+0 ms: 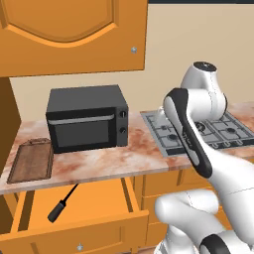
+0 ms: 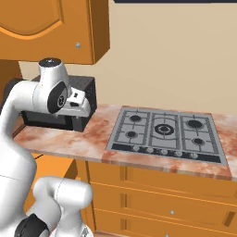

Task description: Pick up the knife from the drawer and place it on the cutting board. Then place the meat from the plate to the cutting board.

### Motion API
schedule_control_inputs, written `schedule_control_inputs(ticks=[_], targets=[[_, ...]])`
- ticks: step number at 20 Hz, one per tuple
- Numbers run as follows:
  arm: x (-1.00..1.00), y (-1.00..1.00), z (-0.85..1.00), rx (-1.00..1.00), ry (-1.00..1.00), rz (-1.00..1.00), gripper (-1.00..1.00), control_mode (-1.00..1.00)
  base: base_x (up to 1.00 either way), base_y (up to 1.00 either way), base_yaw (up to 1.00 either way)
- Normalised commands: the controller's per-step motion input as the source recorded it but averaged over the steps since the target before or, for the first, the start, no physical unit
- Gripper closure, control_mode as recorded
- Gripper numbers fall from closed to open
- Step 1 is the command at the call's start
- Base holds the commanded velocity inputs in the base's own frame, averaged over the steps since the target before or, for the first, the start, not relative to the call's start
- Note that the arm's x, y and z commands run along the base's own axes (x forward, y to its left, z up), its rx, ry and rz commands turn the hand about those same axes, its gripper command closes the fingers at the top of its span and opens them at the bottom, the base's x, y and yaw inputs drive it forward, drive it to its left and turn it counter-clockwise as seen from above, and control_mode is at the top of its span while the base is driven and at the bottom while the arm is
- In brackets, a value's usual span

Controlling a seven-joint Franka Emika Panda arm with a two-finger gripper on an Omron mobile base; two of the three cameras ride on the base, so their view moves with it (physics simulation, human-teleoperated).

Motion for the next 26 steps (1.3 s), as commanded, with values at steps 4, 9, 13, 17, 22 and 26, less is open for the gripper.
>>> schedule_control_inputs(ticks=[4, 9, 13, 17, 22, 26], targets=[[-0.4, 0.17, 0.0, 0.0, 0.0, 0.0, -1.0, -1.0, 0.0, 0.0, 0.0], [-0.47, 0.19, 0.0, 0.0, -0.01, 0.0, -1.0, -1.0, 0.0, 0.0, 0.0], [-0.44, 0.22, 0.0, 0.0, -0.01, 0.01, -1.0, -1.0, 0.0, 0.0, 0.0], [-0.35, 0.29, 0.0, 0.0, -0.01, 0.02, -1.0, -1.0, 0.0, 0.0, 0.0], [0.0, 0.0, 0.0, 0.0, 0.0, 0.0, -1.0, 1.0, -0.46, -0.2, 0.1], [0.0, 0.0, 0.0, 0.0, 0.0, 0.0, -1.0, 1.0, 0.04, -0.32, 0.32]])
